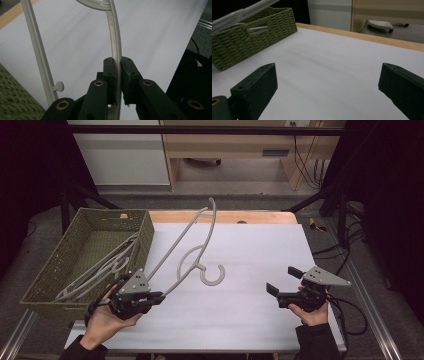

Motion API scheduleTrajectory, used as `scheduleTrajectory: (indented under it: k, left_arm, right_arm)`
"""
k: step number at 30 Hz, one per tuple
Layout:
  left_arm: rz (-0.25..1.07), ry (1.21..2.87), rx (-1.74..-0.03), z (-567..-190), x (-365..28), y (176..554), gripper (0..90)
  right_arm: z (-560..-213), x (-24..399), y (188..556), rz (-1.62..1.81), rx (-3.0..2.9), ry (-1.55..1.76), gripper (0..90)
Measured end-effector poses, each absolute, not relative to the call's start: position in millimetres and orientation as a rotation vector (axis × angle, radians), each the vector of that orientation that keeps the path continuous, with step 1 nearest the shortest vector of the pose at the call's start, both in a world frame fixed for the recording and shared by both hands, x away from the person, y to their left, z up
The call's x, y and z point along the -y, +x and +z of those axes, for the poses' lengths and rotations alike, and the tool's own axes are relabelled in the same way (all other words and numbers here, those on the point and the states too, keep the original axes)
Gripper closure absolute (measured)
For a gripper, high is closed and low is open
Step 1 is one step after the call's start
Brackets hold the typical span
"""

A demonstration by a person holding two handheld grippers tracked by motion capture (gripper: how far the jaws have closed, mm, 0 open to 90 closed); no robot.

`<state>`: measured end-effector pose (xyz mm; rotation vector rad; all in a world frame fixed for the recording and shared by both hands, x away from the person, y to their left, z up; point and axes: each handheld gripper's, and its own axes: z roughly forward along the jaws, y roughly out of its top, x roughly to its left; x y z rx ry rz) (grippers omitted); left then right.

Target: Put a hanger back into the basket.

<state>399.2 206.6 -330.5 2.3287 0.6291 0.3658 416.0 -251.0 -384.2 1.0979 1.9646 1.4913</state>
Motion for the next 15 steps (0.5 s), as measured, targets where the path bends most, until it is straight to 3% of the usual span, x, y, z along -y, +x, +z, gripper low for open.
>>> scheduleTrajectory:
  k: [15]
  left_arm:
    - [0.398,2.358,-0.636,-280,-260,422,82.4]
  right_arm:
    - [-384,250,416,1.487,-1.964,1.102,2.4]
